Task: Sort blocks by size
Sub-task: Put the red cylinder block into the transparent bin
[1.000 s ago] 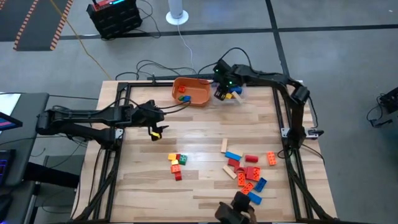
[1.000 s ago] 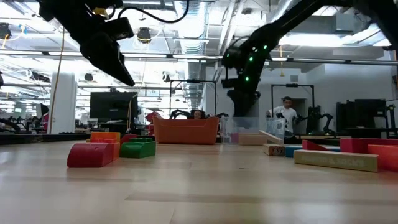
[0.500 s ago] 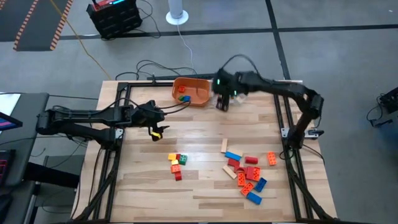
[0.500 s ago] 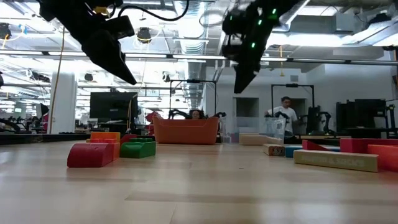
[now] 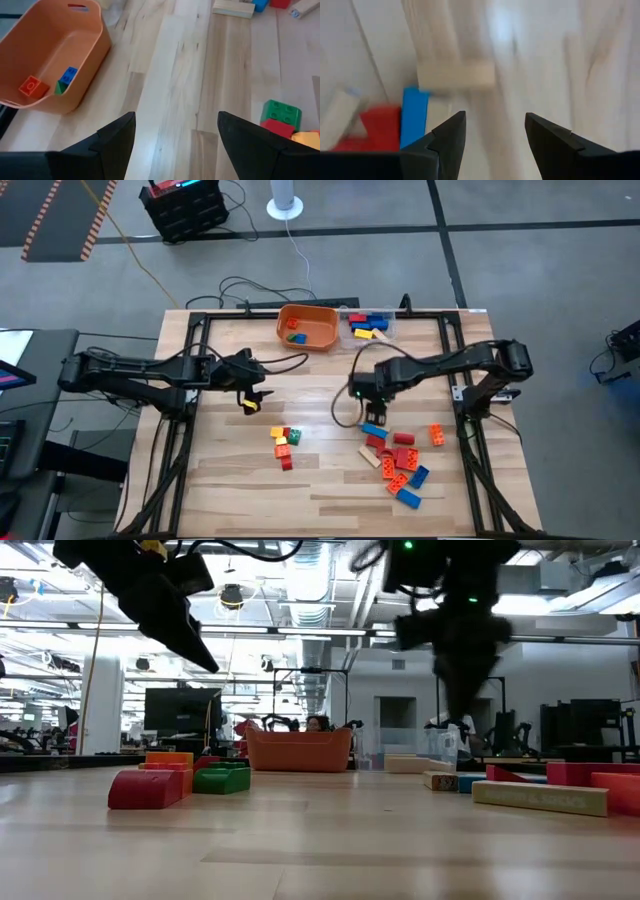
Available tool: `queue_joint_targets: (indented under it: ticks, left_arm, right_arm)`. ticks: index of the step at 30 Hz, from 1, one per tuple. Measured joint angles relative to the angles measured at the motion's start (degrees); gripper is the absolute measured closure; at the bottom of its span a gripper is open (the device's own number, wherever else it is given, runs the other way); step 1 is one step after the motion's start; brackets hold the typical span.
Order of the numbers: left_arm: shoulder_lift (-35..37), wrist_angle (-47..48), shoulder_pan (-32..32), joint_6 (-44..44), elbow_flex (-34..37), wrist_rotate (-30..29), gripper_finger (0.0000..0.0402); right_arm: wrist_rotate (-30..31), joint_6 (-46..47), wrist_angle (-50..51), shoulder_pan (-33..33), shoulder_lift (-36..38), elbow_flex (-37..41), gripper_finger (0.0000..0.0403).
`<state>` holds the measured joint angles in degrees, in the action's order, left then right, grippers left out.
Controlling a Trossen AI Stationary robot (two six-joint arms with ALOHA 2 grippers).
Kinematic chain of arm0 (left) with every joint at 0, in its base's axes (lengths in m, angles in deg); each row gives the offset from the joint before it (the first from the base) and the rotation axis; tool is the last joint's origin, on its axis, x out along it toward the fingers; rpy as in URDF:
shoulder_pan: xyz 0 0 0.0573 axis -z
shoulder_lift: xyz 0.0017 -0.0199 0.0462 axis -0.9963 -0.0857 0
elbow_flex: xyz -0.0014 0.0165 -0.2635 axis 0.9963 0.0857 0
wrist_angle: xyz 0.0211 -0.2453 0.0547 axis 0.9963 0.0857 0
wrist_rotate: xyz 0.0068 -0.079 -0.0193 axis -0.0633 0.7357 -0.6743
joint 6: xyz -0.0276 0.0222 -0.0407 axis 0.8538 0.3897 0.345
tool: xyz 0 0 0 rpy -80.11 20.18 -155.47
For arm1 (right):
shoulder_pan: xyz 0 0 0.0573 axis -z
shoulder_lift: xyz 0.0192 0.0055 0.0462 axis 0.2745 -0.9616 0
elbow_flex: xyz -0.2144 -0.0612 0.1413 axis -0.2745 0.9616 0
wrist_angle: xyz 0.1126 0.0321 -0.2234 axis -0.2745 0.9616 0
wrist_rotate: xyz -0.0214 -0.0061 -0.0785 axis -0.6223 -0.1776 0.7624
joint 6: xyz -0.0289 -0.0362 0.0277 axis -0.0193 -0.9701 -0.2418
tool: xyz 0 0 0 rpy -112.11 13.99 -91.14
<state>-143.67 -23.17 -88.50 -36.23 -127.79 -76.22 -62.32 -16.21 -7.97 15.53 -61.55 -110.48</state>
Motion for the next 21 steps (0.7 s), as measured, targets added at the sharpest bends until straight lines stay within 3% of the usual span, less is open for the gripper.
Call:
queue_joint_targets:
  ticks: [6, 21]
  left_arm:
    - [0.0, 0.0, 0.4, 0.3, 0.0, -0.3, 0.0127]
    - [0.0, 0.4, 0.4, 0.1, 0.0, -0.8, 0.0127]
  right_arm:
    - [-4.9, 9.2, 6.5, -4.8, 0.0, 2.3, 0.0168]
    - [-6.9, 22.2, 4.0, -17.9, 0.2, 8.0, 0.0168]
